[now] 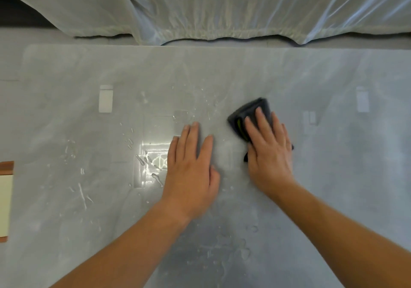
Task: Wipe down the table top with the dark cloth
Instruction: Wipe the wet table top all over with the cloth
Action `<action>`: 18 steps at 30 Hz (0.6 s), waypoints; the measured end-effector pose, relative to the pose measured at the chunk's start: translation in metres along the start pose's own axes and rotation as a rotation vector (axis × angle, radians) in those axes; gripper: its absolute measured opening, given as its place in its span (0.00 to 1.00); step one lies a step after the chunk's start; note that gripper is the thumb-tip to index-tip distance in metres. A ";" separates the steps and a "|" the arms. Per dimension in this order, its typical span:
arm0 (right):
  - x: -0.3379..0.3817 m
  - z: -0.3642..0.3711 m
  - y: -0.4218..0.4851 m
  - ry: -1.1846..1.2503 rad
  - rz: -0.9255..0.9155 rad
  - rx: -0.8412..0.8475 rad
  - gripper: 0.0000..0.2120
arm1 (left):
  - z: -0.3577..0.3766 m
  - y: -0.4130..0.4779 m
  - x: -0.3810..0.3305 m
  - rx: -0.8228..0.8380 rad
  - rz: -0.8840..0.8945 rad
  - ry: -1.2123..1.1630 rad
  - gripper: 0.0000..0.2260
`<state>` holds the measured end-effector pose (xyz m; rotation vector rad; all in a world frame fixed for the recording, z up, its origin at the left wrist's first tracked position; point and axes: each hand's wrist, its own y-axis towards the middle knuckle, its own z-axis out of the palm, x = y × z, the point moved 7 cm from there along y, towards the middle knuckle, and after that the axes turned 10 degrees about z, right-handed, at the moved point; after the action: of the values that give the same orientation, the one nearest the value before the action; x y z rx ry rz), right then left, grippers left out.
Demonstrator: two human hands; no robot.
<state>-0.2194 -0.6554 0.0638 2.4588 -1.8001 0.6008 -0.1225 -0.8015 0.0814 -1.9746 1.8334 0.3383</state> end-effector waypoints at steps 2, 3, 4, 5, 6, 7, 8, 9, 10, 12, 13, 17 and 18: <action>0.002 0.012 -0.033 -0.065 -0.172 0.063 0.28 | 0.002 -0.011 0.000 0.008 -0.010 0.015 0.28; -0.002 0.014 -0.039 -0.087 -0.254 0.094 0.28 | 0.004 -0.016 0.000 0.016 -0.015 0.028 0.28; -0.010 0.012 -0.036 -0.097 -0.314 0.107 0.28 | 0.006 -0.020 0.001 0.026 -0.016 0.039 0.27; -0.018 0.007 -0.028 -0.103 -0.335 0.100 0.28 | 0.008 -0.024 0.001 0.037 -0.012 0.046 0.27; -0.027 0.002 -0.016 -0.098 -0.301 0.078 0.28 | 0.010 -0.027 0.000 0.049 -0.006 0.050 0.27; -0.035 -0.005 -0.004 -0.076 -0.214 0.054 0.28 | 0.012 -0.030 0.000 0.057 -0.001 0.048 0.27; -0.042 -0.010 0.005 -0.039 -0.097 0.034 0.27 | 0.013 -0.033 0.000 0.061 0.001 0.045 0.27; -0.044 -0.012 0.008 0.001 0.011 0.017 0.27 | 0.013 -0.035 0.000 0.061 0.002 0.043 0.27; -0.042 -0.011 0.004 0.025 0.078 -0.002 0.27 | 0.013 -0.037 -0.001 0.061 0.005 0.042 0.27; -0.027 -0.003 -0.021 0.028 0.073 -0.032 0.28 | 0.013 -0.042 -0.002 0.060 0.016 0.039 0.27; -0.018 0.003 -0.040 0.012 0.014 -0.028 0.28 | 0.013 -0.045 -0.003 0.060 0.019 0.038 0.27; -0.015 0.020 -0.092 -0.129 -0.334 0.095 0.29 | 0.019 -0.060 -0.007 0.062 0.005 0.054 0.27; -0.024 0.017 -0.087 -0.135 -0.384 0.095 0.28 | 0.021 -0.064 -0.009 0.063 0.003 0.056 0.26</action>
<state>-0.1400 -0.6096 0.0579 2.8630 -1.3005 0.5102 -0.0579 -0.7815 0.0756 -1.9573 1.8588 0.2248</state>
